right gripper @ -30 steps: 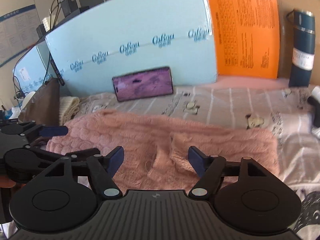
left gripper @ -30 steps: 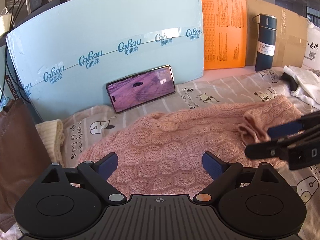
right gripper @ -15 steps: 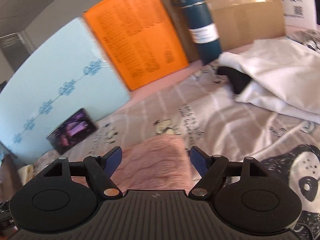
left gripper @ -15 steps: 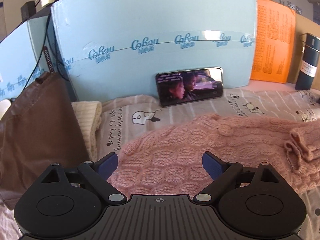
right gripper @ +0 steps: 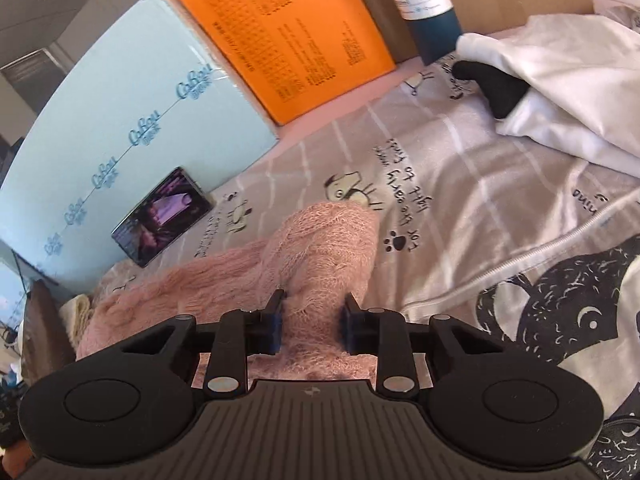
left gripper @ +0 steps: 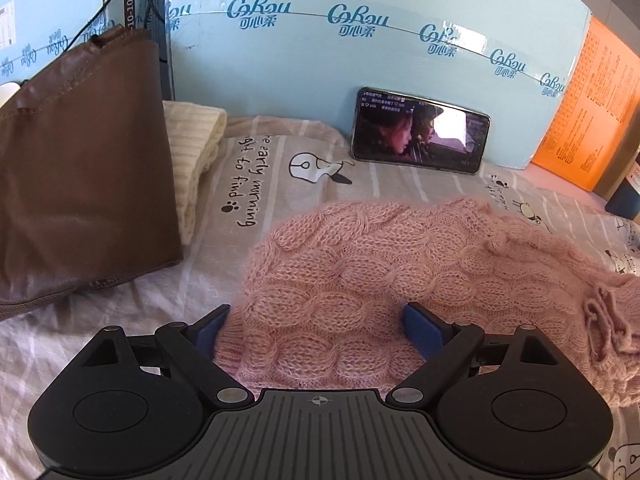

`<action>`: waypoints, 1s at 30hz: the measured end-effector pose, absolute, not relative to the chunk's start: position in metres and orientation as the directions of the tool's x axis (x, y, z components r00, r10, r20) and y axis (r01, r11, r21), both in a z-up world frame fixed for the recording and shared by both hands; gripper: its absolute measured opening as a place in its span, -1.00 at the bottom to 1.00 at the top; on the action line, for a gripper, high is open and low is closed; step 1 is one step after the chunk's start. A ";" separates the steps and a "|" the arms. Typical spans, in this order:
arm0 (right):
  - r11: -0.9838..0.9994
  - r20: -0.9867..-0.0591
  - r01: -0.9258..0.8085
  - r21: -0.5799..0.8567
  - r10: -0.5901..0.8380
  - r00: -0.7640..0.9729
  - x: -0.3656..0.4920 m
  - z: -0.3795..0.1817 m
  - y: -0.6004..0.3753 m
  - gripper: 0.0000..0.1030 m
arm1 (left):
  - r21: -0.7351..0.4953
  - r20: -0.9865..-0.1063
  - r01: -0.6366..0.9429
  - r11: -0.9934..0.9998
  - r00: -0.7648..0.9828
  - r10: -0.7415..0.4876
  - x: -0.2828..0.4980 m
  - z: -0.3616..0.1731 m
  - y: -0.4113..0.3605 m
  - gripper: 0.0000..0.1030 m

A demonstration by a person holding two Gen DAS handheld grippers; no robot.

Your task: Fold clothes

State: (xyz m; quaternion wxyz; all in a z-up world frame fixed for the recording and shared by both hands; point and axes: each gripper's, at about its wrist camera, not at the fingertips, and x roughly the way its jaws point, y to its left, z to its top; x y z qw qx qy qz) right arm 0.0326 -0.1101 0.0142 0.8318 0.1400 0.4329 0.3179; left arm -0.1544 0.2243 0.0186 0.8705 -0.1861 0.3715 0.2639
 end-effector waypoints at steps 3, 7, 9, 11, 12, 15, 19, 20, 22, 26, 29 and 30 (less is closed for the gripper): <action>0.754 -0.616 -0.420 0.505 0.656 0.436 0.031 0.019 -0.112 -0.64 | -0.144 -0.742 -0.562 0.815 0.606 0.287 -0.155 0.024 0.222 0.41; 0.771 -0.591 -0.421 0.478 0.637 0.495 0.035 0.032 -0.129 -0.68 | -0.181 -0.734 -0.500 0.847 0.642 0.222 -0.157 0.031 0.218 -0.11; 0.791 -0.582 -0.412 0.453 0.612 0.536 0.038 0.040 -0.140 -0.69 | -0.235 -0.716 -0.441 0.866 0.681 0.152 -0.158 0.038 0.211 -0.11; 0.822 -0.577 -0.389 0.416 0.569 0.586 0.043 0.047 -0.149 -0.69 | -0.246 -0.701 -0.411 0.878 0.701 0.131 -0.157 0.042 0.203 -0.07; 0.839 -0.577 -0.381 0.389 0.544 0.609 0.045 0.050 -0.153 -0.69 | -0.229 -0.701 -0.415 0.880 0.698 0.147 -0.155 0.042 0.199 -0.05; 0.866 -0.569 -0.400 0.299 0.498 0.654 0.043 0.056 -0.150 -0.69 | -0.141 -0.702 -0.459 0.877 0.671 0.238 -0.150 0.044 0.192 0.29; 0.853 -0.541 -0.471 0.225 0.512 0.668 0.025 0.062 -0.126 -0.69 | -0.067 -0.675 -0.511 0.857 0.656 0.338 -0.146 0.055 0.185 0.32; 0.843 -0.528 -0.495 0.209 0.523 0.669 0.019 0.065 -0.119 -0.68 | -0.102 -0.658 -0.496 0.863 0.684 0.315 -0.148 0.060 0.185 0.42; 0.810 -0.496 -0.556 0.185 0.566 0.659 0.004 0.071 -0.103 -0.68 | -0.166 -0.627 -0.470 0.867 0.729 0.275 -0.150 0.070 0.185 0.46; 0.760 -0.448 -0.646 0.075 0.604 0.659 -0.024 0.080 -0.066 -0.68 | -0.319 -0.580 -0.420 0.849 0.796 0.175 -0.153 0.085 0.190 0.46; 0.721 -0.423 -0.690 -0.065 0.607 0.673 -0.049 0.079 -0.033 -0.68 | -0.378 -0.559 -0.398 0.836 0.818 0.137 -0.156 0.090 0.192 0.46; 0.698 -0.420 -0.710 -0.094 0.619 0.664 -0.057 0.077 -0.022 -0.68 | -0.393 -0.556 -0.393 0.831 0.822 0.126 -0.157 0.091 0.193 0.46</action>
